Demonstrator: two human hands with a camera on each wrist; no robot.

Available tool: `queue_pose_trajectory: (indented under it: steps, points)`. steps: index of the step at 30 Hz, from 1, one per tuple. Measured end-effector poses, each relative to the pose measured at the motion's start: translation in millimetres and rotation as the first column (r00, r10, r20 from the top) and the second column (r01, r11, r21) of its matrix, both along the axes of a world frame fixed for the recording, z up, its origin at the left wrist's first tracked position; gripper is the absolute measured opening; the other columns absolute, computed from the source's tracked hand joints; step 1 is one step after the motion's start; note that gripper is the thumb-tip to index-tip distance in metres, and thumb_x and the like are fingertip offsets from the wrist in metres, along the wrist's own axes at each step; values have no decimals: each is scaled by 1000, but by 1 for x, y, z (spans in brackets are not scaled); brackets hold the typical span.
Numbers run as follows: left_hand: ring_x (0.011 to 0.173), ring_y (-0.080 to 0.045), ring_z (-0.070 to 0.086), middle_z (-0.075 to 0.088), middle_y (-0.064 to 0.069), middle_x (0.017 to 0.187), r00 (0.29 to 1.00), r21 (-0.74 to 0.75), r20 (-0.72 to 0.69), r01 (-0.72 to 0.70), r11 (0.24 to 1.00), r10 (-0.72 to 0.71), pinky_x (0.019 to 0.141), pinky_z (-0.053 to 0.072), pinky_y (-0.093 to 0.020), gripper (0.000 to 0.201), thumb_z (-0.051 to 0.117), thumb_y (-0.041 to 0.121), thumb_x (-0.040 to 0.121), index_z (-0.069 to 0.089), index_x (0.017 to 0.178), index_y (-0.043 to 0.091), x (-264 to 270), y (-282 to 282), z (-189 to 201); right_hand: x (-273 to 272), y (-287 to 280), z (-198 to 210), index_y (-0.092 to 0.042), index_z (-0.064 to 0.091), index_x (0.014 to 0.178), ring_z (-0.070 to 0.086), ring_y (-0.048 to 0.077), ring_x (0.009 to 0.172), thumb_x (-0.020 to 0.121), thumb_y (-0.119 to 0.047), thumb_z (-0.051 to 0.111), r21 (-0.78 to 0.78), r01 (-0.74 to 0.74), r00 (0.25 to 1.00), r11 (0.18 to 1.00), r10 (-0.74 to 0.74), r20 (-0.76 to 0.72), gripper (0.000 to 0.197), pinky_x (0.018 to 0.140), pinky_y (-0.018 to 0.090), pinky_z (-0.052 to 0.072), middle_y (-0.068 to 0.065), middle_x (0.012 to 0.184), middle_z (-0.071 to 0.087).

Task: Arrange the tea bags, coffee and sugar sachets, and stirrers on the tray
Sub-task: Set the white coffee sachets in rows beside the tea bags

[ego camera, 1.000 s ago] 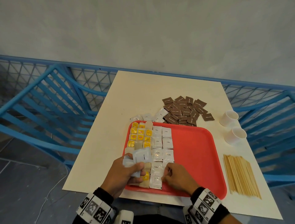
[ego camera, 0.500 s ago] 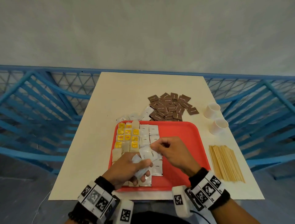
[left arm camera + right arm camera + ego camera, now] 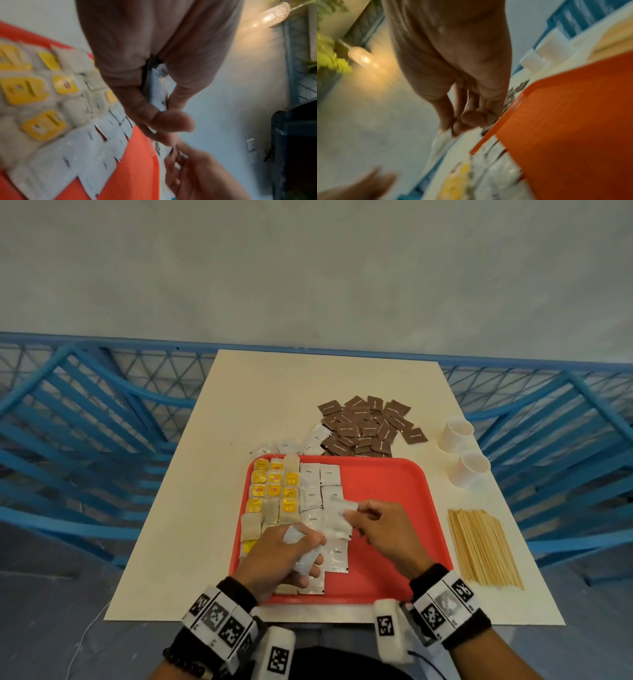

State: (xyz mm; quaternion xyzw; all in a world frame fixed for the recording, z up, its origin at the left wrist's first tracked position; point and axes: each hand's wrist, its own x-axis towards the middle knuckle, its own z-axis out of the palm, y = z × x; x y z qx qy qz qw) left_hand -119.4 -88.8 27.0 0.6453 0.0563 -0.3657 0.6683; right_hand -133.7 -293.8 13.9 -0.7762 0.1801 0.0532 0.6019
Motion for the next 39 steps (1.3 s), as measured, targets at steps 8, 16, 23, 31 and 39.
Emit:
queue_pose_trajectory:
  steps: [8,16,23,31,39]
  points:
    - [67,-24,67,70,-16,81,971,60,-104,-212,975,217,45,49,-26,25,67,25,93,72,103,3,-11,51,-22,-20,-1,-53,-9,62,83,57,11,52,85,-12,76,-67,-275,885,959,225,-408,14,55,24,52,2,64,66]
    - [70,-25,70,71,-15,81,974,24,-103,-202,979,203,49,54,-29,27,66,29,93,71,104,4,-11,51,-22,-26,2,-59,-16,59,85,52,1,58,77,-25,83,-398,-296,924,868,153,-352,27,54,14,41,-6,74,63]
    - [81,-35,74,72,-25,96,957,-147,-245,-197,969,157,55,61,-35,28,48,-6,94,63,117,-2,-7,45,-13,-23,17,-58,-28,54,94,51,9,75,83,-30,76,-489,-465,883,738,354,-307,24,65,25,43,-9,80,56]
    - [108,-42,68,68,-23,119,989,-288,-142,-73,955,33,74,63,-43,43,65,5,88,54,129,3,6,39,10,5,34,33,-14,72,82,60,5,57,90,-43,67,-173,-264,958,949,279,71,30,56,18,48,3,73,71]
    - [59,-19,63,67,-12,76,980,-145,118,-143,979,161,41,47,-25,41,73,29,87,56,113,2,26,29,20,16,40,45,-11,70,73,54,10,54,89,-28,73,64,-179,981,982,174,83,24,53,19,41,-3,60,61]
